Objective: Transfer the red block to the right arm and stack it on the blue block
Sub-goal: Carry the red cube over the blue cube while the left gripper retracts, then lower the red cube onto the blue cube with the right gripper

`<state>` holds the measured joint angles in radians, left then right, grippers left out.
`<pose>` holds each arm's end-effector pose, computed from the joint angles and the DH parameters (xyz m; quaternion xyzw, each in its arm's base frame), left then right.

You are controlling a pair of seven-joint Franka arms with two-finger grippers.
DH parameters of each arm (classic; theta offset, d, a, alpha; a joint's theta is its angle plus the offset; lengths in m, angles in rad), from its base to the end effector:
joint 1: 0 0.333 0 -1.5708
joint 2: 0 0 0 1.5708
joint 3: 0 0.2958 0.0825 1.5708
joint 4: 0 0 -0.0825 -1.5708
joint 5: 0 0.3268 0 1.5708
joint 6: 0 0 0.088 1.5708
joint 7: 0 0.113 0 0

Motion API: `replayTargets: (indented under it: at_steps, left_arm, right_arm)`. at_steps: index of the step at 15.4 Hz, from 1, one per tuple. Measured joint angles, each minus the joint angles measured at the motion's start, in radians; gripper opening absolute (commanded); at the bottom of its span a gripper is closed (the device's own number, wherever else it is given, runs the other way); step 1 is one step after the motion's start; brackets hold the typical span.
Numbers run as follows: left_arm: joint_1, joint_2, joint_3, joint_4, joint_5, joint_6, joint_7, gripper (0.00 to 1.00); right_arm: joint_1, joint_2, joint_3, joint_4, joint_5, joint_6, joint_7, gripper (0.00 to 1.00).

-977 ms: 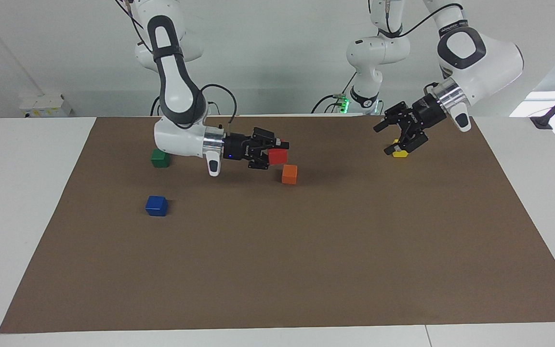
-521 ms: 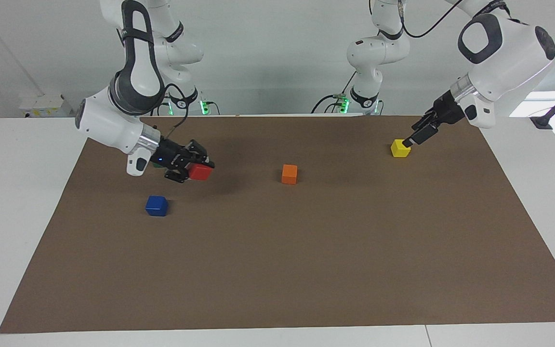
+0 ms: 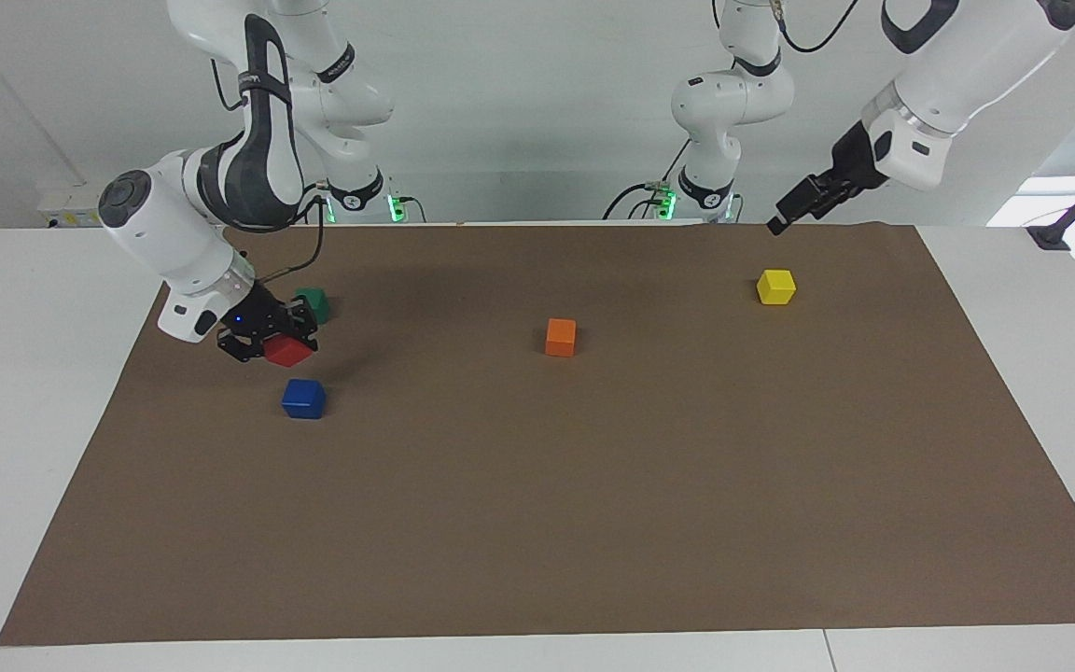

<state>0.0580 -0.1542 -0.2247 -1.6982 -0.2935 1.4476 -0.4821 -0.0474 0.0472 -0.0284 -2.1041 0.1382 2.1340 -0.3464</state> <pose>0.4249 -0.1161 0.6104 0.9794 0.1471 -0.0881 0.1064 0.5002 -0.0312 0.4002 -0.9935 -0.0976 -0.0036 0.0579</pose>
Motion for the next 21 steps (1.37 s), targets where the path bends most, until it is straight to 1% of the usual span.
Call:
replayTargets:
  at_steps: [3,6,9,11,13,16,21]
  left_arm:
    - [-0.029,-0.044,-0.034,-0.001,0.038,-0.018,0.035,1.00]
    - [-0.022,-0.051,-0.022,-0.022,0.131,-0.011,0.222,1.00]
    - [-0.007,-0.050,-0.008,-0.038,0.233,0.010,0.303,1.00]
    - [-0.003,-0.050,0.002,-0.038,0.275,0.010,0.348,1.00]
    - [0.000,-0.037,0.038,-0.027,0.280,0.012,0.384,1.00]
    - [0.001,-0.006,0.104,-0.014,0.280,0.012,0.410,1.00]
    - [-0.001,0.042,0.105,-0.007,0.280,0.010,0.413,1.00]
  right_arm:
    - [0.002,0.014,0.004,-0.001,-0.061,0.101,0.109,0.00]
    - [0.007,0.047,0.009,-0.002,-0.129,0.202,0.209,0.00]
    - [0.038,0.081,0.011,-0.002,-0.183,0.244,0.306,0.00]
    - [0.073,0.093,0.012,-0.002,-0.224,0.252,0.373,0.00]
    - [0.087,0.103,0.013,-0.002,-0.242,0.275,0.402,0.00]
    - [0.081,0.111,0.012,-0.002,-0.243,0.288,0.402,0.00]
    - [0.079,0.125,0.009,-0.008,-0.243,0.288,0.409,0.00]
